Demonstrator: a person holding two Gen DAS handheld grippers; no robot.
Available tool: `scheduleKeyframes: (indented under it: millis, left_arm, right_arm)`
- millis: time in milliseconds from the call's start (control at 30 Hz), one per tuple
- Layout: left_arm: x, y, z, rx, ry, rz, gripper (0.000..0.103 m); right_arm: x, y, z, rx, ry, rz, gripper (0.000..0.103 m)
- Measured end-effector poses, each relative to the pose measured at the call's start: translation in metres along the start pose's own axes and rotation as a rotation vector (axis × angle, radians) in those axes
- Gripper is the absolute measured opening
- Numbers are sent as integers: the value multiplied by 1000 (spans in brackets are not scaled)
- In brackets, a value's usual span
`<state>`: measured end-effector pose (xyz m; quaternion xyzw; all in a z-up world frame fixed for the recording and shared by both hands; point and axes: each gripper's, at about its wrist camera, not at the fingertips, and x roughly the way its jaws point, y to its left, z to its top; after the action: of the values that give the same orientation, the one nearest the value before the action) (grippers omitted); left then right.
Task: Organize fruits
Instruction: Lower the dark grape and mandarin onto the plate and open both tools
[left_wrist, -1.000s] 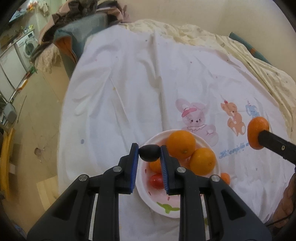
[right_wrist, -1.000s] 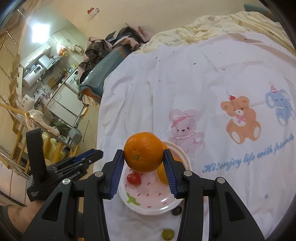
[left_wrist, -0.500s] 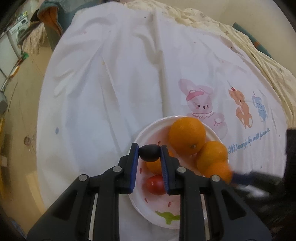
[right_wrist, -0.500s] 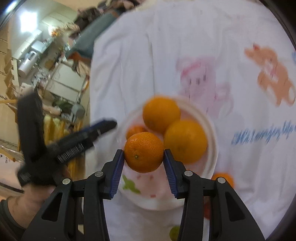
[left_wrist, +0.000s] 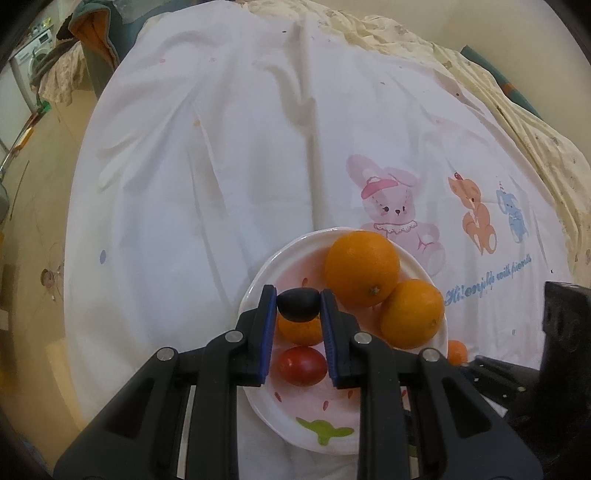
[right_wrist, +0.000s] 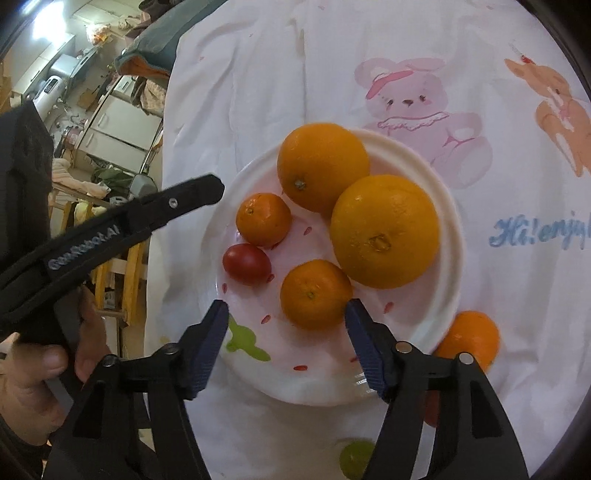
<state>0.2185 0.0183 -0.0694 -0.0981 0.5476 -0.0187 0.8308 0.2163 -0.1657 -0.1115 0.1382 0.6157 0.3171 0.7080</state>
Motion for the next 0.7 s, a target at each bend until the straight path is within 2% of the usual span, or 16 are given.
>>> scheduleKeyframes:
  millis: [133, 367, 533, 633, 667, 700]
  left_arm:
    - [-1, -3, -1, 7, 5, -21, 20]
    - [2, -22, -11, 59, 27, -59, 20]
    - [8, -36, -20, 113, 60, -68, 20]
    - [12, -42, -25, 141, 64, -59, 21]
    - [12, -44, -27, 153, 63, -48, 21]
    - [13, -47, -28, 166, 62, -39, 29]
  right_arm:
    - [-21, -5, -7, 11, -4, -37, 72]
    - [-63, -28, -25, 99, -83, -93, 72]
    - [-77, -51, -41, 246, -125, -155, 72]
    - [-79, -63, -45, 327, -138, -155, 72]
    - [-80, -64, -45, 332, -141, -155, 72]
    - [-80, -63, -42, 325, -146, -162, 72]
